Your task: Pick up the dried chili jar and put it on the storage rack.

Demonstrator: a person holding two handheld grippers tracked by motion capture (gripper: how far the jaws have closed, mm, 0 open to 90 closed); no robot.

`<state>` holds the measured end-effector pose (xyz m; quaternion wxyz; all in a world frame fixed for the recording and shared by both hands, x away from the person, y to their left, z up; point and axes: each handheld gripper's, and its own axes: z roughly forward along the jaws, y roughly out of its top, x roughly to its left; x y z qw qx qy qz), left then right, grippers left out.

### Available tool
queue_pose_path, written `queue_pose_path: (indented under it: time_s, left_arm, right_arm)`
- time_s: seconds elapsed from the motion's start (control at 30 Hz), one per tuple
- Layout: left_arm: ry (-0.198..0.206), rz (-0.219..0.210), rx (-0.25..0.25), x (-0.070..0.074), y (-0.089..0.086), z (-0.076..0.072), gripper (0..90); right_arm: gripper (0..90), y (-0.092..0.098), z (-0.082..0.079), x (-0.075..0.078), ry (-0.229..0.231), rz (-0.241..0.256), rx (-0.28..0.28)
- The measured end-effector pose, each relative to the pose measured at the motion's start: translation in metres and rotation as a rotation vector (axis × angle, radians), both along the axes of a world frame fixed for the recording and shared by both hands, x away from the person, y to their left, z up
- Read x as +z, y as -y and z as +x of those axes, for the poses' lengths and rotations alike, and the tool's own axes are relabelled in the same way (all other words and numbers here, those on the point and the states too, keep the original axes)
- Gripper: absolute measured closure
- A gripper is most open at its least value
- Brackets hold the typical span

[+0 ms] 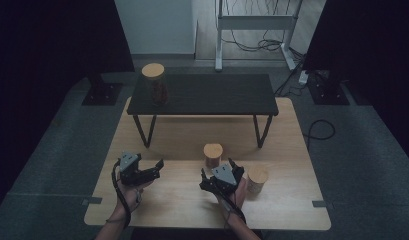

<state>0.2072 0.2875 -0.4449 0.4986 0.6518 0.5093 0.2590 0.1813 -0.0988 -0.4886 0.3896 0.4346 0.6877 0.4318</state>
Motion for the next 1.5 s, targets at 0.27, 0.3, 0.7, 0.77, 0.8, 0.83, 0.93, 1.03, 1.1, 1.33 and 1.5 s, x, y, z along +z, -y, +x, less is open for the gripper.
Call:
queue_pose_path:
  time_s: [0.27, 0.3, 0.7, 0.77, 0.8, 0.83, 0.93, 1.03, 1.1, 1.33, 1.5]
  left_arm:
    - [-0.001, 0.008, -0.004, 0.0, 0.0, 0.002, 4.1]
    - [-0.001, 0.007, -0.003, 0.0, -0.001, 0.002, 4.1]
    - [0.006, 0.0, 0.003, 0.002, -0.003, 0.002, 4.1]
    - [0.007, 0.0, 0.003, 0.002, -0.003, 0.002, 4.1]
    - [0.006, 0.0, 0.002, 0.001, -0.003, 0.002, 4.2]
    - [0.005, 0.0, 0.002, 0.002, -0.003, 0.002, 4.1]
    - [0.005, 0.002, 0.002, 0.001, -0.003, 0.002, 4.1]
    - [0.005, 0.004, 0.003, 0.001, -0.003, 0.002, 4.1]
    - [0.005, 0.003, 0.004, 0.001, -0.004, 0.003, 4.1]
    - [0.001, 0.005, 0.003, 0.001, -0.003, 0.003, 4.1]
    - [-0.001, 0.004, -0.001, 0.0, -0.003, 0.004, 4.1]
  right_arm:
    - [0.0, -0.001, 0.005, -0.002, -0.007, -0.013, 0.001]
    - [0.0, -0.001, 0.006, -0.003, -0.005, -0.014, 0.001]
    - [0.0, -0.004, 0.021, -0.003, -0.005, -0.03, -0.006]
    - [0.0, -0.004, 0.022, -0.003, -0.008, -0.026, -0.008]
    - [0.0, -0.004, 0.023, -0.003, -0.009, -0.025, -0.007]
    - [0.0, -0.004, 0.025, -0.003, -0.01, -0.025, -0.007]
    - [0.0, -0.003, 0.028, -0.004, -0.02, -0.02, -0.007]
    - [0.0, -0.005, 0.032, -0.004, -0.033, -0.028, -0.009]
    - [0.0, -0.004, 0.035, -0.004, -0.04, -0.023, -0.008]
    - [0.0, -0.003, 0.043, -0.003, -0.051, -0.015, -0.004]
    - [0.0, -0.003, 0.048, -0.004, -0.056, -0.013, 0.008]
